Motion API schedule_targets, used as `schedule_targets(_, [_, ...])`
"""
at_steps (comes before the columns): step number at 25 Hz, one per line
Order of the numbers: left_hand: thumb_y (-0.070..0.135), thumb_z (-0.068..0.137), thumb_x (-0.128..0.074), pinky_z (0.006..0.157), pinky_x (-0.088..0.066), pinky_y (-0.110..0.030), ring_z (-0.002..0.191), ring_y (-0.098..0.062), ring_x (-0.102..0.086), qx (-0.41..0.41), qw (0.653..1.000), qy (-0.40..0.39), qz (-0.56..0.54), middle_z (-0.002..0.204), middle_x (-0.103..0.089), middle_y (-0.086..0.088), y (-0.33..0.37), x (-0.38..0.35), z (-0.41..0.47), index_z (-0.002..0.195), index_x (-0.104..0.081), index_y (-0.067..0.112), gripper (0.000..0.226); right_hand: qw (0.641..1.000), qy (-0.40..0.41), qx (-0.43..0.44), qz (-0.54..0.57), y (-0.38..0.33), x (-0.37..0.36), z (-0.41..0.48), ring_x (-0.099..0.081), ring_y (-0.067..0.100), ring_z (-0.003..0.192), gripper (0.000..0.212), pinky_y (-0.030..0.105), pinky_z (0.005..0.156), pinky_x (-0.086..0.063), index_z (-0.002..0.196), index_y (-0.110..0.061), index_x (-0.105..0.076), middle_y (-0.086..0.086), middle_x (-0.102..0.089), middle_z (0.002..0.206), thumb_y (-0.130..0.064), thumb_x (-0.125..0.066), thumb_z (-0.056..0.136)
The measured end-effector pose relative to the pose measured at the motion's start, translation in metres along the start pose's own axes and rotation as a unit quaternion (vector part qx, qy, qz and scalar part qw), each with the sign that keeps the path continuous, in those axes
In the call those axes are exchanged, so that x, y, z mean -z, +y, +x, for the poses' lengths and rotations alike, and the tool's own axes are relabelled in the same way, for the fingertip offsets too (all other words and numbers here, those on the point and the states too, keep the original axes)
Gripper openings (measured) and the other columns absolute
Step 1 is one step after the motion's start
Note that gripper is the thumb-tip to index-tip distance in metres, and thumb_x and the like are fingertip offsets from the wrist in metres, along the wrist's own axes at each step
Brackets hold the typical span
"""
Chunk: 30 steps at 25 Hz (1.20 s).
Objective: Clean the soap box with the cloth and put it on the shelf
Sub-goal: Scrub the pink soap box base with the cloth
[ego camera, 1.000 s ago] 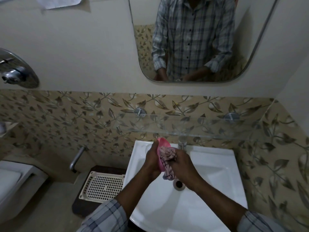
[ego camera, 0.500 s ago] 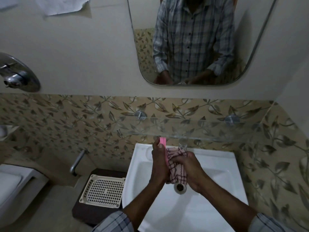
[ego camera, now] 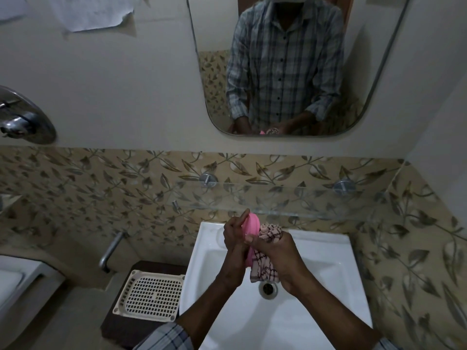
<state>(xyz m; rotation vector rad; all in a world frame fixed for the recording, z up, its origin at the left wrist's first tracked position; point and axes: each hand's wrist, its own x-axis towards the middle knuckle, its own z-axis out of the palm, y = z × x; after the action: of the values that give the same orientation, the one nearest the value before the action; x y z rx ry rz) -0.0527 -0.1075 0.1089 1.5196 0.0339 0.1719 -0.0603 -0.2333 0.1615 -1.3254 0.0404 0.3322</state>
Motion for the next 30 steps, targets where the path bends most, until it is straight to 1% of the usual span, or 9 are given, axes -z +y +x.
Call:
schedule_targets(5, [0.053, 0.092, -0.044, 0.081, -0.053, -0.029, 0.103, -0.019, -0.062, 0.086, 0.991, 0.066, -0.08, 0.133, -0.058, -0.009, 0.012, 0.005, 0.001, 0.129, -0.055, 0.044, 0.04, 0.953, 0.106, 0.15, -0.242, 0.014, 0.004, 0.007, -0.07, 0.019, 0.06, 0.027, 0.031, 0.049, -0.058, 0.086, -0.015, -0.068, 0.005, -0.072, 0.074, -0.031, -0.084, 0.073])
schedule_targets(8, [0.077, 0.085, -0.038, 0.088, -0.045, -0.058, 0.105, -0.044, -0.058, 0.423, 0.855, -0.015, -0.301, 0.13, -0.057, -0.031, 0.03, 0.031, 0.021, 0.136, -0.052, 0.005, 0.089, 0.736, 0.042, 0.456, -0.499, 0.018, 0.025, 0.012, -0.06, 0.019, 0.073, 0.031, 0.026, 0.058, -0.05, 0.089, -0.009, -0.07, 0.006, -0.067, 0.08, -0.03, -0.083, 0.072])
schedule_targets(11, [0.063, 0.089, -0.046, 0.094, -0.04, -0.064, 0.108, -0.049, -0.059, 0.496, 0.796, -0.119, -0.326, 0.116, -0.065, -0.037, 0.044, 0.04, 0.029, 0.12, -0.059, -0.015, 0.086, 0.609, -0.047, 0.54, -0.579, 0.018, 0.036, 0.012, -0.071, 0.029, 0.071, 0.044, 0.03, 0.058, -0.059, 0.096, -0.001, -0.075, 0.013, -0.073, 0.085, -0.013, -0.093, 0.057])
schedule_targets(13, [0.049, 0.089, -0.052, 0.089, -0.049, -0.055, 0.094, -0.044, -0.067, 0.505, 0.797, -0.11, -0.313, 0.102, -0.071, -0.032, 0.036, 0.035, 0.023, 0.104, -0.069, -0.014, 0.067, 0.644, -0.021, 0.478, -0.597, 0.036, 0.029, 0.008, -0.074, 0.03, 0.071, 0.056, 0.028, 0.058, -0.06, 0.096, -0.001, -0.075, 0.013, -0.075, 0.086, -0.012, -0.098, 0.046])
schedule_targets(17, [0.033, 0.079, -0.056, 0.085, -0.054, -0.043, 0.082, -0.037, -0.067, 0.522, 0.802, -0.09, -0.275, 0.091, -0.069, -0.023, 0.023, 0.037, 0.01, 0.096, -0.068, -0.006, 0.044, 0.828, -0.047, 0.289, -0.479, 0.059, -0.002, -0.011, -0.068, 0.027, 0.102, 0.054, 0.027, 0.09, -0.052, 0.122, -0.007, -0.065, 0.01, -0.071, 0.113, -0.007, -0.079, 0.069])
schedule_targets(22, [0.032, 0.082, -0.05, 0.082, -0.052, -0.066, 0.096, -0.048, -0.059, 0.519, 0.8, -0.148, -0.264, 0.104, -0.066, -0.029, 0.027, 0.054, 0.012, 0.109, -0.069, -0.007, 0.051, 0.56, -0.171, 0.488, -0.647, 0.028, 0.05, 0.01, -0.07, 0.019, 0.093, 0.031, 0.043, 0.109, -0.037, 0.103, -0.018, -0.075, 0.0, -0.073, 0.097, -0.006, -0.072, 0.075])
schedule_targets(24, [0.033, 0.082, -0.049, 0.081, -0.054, -0.057, 0.09, -0.043, -0.059, 0.506, 0.808, -0.106, -0.281, 0.096, -0.067, -0.027, 0.024, 0.046, 0.01, 0.098, -0.071, -0.005, 0.046, 0.625, -0.132, 0.461, -0.616, 0.033, 0.047, 0.01, -0.073, 0.024, 0.082, 0.03, 0.032, 0.093, -0.051, 0.097, -0.011, -0.077, 0.005, -0.076, 0.09, -0.005, -0.069, 0.069])
schedule_targets(28, [0.028, 0.084, -0.044, 0.086, -0.046, -0.042, 0.084, -0.033, -0.058, 0.472, 0.809, -0.043, -0.348, 0.082, -0.064, -0.02, 0.01, 0.027, -0.002, 0.088, -0.062, -0.003, 0.035, 0.939, -0.031, 0.096, -0.328, 0.047, -0.016, -0.005, -0.074, 0.03, 0.073, 0.03, 0.03, 0.063, -0.058, 0.099, -0.019, -0.073, 0.008, -0.076, 0.083, -0.014, -0.059, 0.073])
schedule_targets(30, [0.025, 0.084, -0.045, 0.087, -0.046, -0.045, 0.088, -0.035, -0.058, 0.492, 0.803, -0.065, -0.329, 0.087, -0.066, -0.023, 0.012, 0.039, 0.003, 0.089, -0.066, -0.006, 0.039, 0.916, -0.054, 0.15, -0.367, 0.042, -0.008, -0.001, -0.075, 0.024, 0.069, 0.043, 0.037, 0.067, -0.064, 0.103, -0.017, -0.074, 0.007, -0.077, 0.083, -0.007, -0.06, 0.065])
